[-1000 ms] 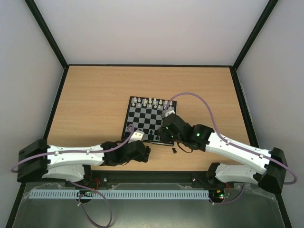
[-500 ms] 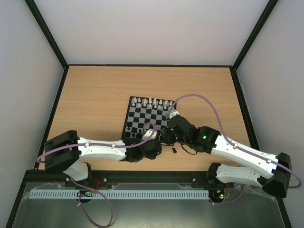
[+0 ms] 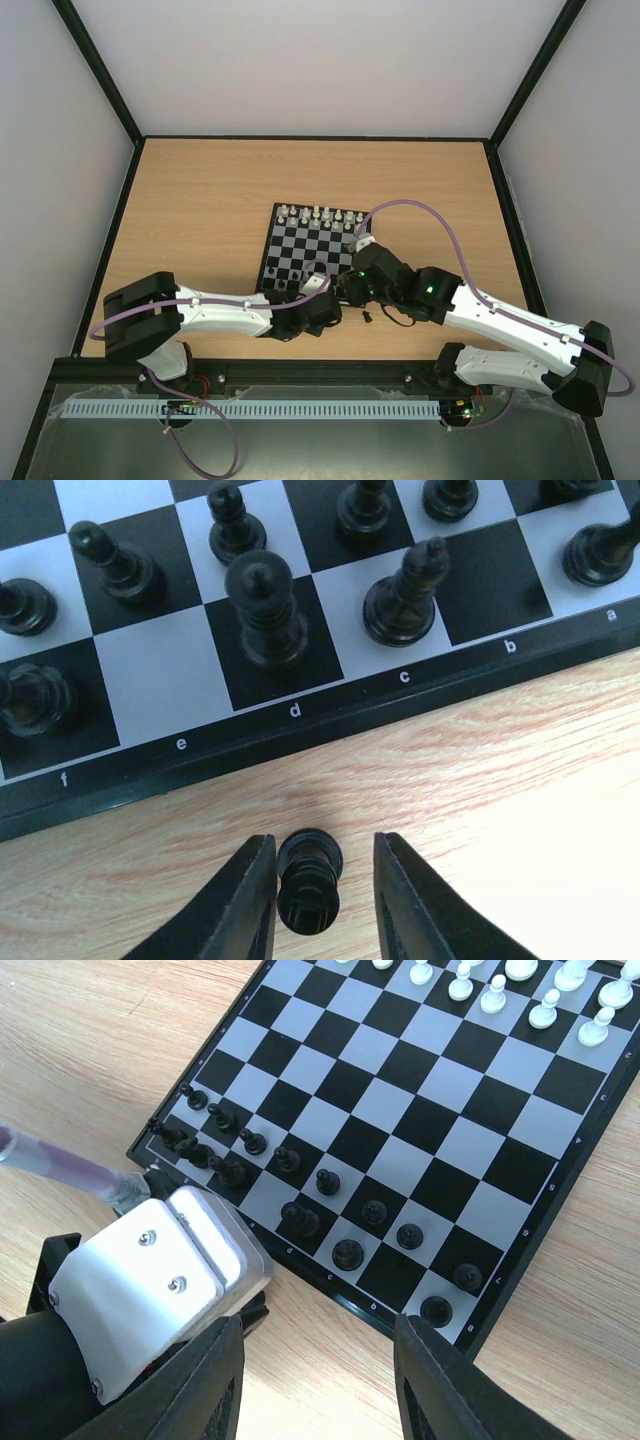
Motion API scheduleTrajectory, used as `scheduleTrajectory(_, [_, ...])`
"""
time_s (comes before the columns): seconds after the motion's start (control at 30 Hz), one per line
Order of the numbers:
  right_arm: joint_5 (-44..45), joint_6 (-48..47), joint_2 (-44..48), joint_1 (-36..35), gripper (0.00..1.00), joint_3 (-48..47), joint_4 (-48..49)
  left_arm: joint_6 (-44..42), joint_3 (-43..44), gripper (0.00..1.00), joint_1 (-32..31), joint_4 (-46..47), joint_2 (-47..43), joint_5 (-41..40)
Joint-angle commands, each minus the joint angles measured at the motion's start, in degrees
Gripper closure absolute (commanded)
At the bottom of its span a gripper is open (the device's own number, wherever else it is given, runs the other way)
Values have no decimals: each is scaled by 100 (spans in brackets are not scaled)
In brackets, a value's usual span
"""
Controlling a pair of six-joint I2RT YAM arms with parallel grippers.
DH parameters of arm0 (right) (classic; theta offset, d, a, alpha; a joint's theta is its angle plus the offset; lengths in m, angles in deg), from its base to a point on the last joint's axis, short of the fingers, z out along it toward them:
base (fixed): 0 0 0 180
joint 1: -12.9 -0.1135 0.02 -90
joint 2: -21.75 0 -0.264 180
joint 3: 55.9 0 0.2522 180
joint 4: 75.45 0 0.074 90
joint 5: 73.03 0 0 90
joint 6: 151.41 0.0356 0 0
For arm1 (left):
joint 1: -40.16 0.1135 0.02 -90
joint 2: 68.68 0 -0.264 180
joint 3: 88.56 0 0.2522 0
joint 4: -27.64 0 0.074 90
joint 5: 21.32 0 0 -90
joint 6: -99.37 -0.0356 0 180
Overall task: Set up the chess pieces on the board
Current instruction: Pick up the chess piece at the center of the board, then place the chess piece on the chessboard.
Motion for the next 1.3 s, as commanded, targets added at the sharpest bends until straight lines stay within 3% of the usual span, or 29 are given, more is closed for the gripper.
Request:
scheduleTrajectory(0.0, [-18,-73,40,15,59,82,-183,-110,44,74,78,-92,17,72])
scheduleTrajectory(0.13, [-6,-68,34,15,59,92,-185,-141,5,89,118,-78,21,110])
scheduleTrajectory(0.2, [11,-60,25,14,59,103,-183,-149,-5,92,147,-97,-14,119])
scheduleTrajectory(0.6, [8,-49,31,15,59,117,-184,-638,395,93,744,-636,-541,-32])
scheduleTrajectory(1.27, [13,-58,-11,16,59,119,-190,-1029,466,91,1266,-297,-298,290])
